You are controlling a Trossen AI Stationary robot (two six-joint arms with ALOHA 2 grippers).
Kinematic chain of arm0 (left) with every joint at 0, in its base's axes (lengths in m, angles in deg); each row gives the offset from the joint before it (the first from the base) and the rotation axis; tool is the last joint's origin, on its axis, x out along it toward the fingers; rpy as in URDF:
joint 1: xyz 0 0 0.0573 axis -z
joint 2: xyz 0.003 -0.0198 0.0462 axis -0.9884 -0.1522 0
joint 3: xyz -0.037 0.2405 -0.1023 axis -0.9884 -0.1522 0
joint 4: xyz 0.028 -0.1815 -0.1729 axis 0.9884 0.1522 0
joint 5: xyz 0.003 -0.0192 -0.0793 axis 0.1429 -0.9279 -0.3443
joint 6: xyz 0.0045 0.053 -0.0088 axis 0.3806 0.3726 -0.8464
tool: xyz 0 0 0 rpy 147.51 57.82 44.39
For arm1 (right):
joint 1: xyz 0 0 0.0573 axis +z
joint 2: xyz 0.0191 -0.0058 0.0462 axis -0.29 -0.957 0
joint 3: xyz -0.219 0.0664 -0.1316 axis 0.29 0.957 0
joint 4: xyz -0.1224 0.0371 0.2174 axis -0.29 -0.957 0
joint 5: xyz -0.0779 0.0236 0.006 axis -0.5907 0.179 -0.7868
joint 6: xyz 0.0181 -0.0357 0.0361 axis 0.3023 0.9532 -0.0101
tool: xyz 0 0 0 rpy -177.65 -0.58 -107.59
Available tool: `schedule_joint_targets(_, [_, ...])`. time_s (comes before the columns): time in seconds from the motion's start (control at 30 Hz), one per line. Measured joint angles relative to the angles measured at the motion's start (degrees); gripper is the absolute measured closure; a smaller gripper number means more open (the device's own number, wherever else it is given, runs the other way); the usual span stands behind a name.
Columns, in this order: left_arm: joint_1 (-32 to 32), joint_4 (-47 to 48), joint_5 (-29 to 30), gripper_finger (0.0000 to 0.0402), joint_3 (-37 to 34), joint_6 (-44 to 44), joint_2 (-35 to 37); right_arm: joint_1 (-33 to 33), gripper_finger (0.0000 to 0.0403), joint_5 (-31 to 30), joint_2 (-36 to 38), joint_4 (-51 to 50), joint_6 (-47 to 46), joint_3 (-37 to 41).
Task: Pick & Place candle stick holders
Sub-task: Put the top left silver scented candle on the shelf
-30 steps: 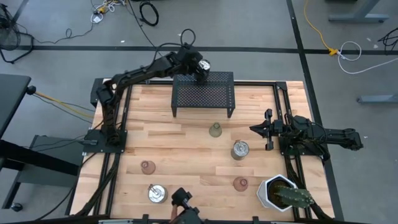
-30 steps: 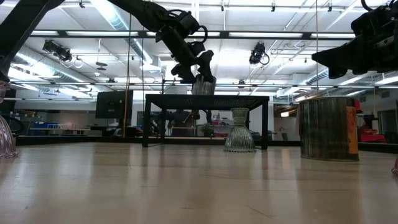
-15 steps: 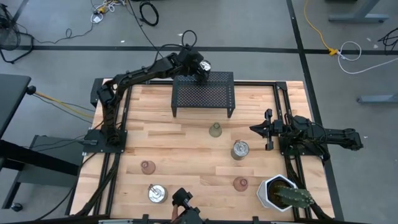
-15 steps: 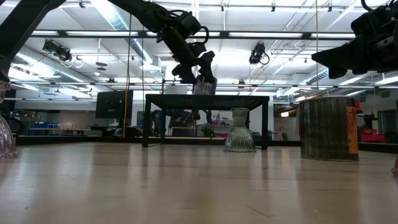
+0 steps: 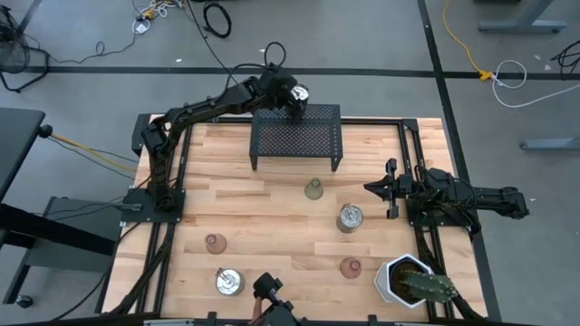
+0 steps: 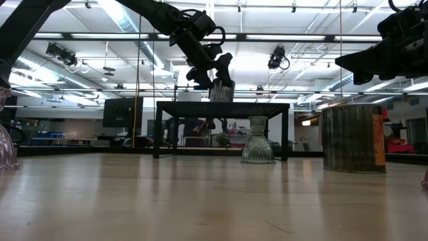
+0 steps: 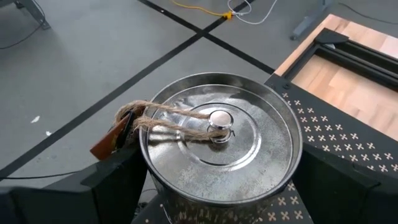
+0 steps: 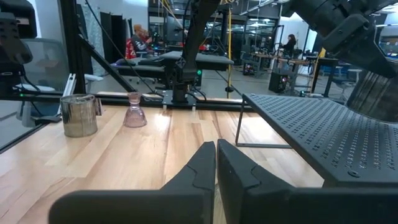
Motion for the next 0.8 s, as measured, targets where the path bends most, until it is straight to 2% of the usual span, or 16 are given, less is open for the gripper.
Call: schedule_joint_targets(0.8, [0.4, -0.5, -0.7, 0.0038, 0.0, -0.9, -1.3, 0.0, 0.0382, 0.0, 0.0, 0.0, 0.0, 0.0])
